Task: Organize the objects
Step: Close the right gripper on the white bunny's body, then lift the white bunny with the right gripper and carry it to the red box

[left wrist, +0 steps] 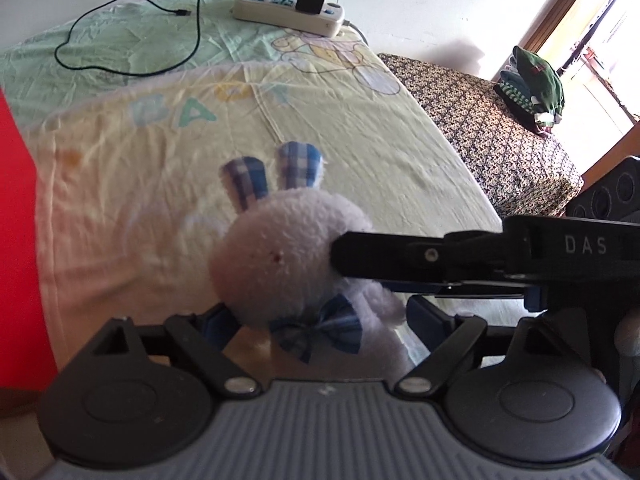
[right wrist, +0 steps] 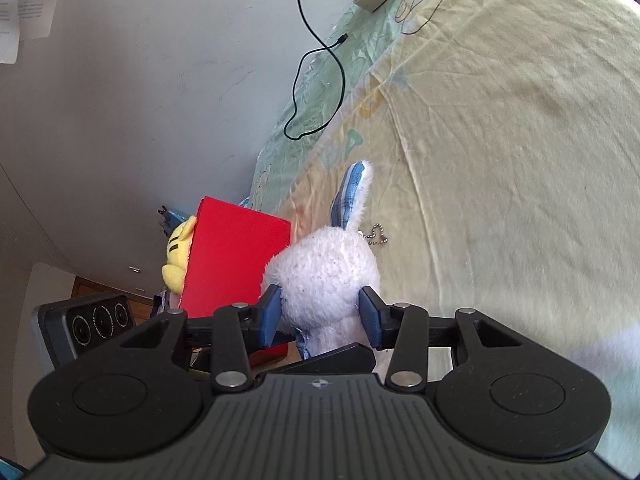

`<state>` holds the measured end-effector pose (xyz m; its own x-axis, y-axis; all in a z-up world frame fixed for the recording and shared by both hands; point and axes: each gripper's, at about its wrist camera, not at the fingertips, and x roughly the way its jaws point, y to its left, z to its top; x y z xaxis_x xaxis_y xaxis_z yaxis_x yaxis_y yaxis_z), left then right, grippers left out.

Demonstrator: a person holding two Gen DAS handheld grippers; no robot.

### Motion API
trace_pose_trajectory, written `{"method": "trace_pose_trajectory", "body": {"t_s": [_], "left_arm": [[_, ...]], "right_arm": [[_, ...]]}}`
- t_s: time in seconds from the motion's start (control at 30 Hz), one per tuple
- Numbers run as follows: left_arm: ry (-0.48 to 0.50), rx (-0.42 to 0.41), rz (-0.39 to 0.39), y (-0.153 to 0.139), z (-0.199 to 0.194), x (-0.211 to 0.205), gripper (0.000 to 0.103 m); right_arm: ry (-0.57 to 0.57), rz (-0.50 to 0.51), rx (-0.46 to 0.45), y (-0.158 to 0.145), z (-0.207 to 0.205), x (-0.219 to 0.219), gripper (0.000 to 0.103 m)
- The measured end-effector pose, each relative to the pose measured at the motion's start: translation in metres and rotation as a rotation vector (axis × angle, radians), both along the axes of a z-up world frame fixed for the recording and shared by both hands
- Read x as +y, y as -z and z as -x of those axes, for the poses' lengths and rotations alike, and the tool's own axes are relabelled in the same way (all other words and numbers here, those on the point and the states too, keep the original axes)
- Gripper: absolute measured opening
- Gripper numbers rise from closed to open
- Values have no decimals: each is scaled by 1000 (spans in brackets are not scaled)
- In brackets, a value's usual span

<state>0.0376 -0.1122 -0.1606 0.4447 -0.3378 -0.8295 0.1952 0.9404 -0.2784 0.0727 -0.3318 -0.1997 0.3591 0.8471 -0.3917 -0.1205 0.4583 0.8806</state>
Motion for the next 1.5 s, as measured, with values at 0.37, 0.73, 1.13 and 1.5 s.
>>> {"method": "trace_pose_trajectory", "body": {"t_s": [0.37, 0.73, 1.13, 1.5], "left_arm": [[-41, -122, -9, -37, 36, 26, 88], [-76, -239, 26, -73, 80, 79, 88], [-108, -364, 46, -113, 126, 146, 88], [-198, -451, 33, -136, 143, 224, 88]], "right_arm": [[-13, -48, -101, -27, 23, 27, 45], [-19, -85, -197, -59, 53, 73, 45], [-32, -119, -301, -96, 77, 140, 45], [-101, -131, -389, -118, 68, 225, 45]]}}
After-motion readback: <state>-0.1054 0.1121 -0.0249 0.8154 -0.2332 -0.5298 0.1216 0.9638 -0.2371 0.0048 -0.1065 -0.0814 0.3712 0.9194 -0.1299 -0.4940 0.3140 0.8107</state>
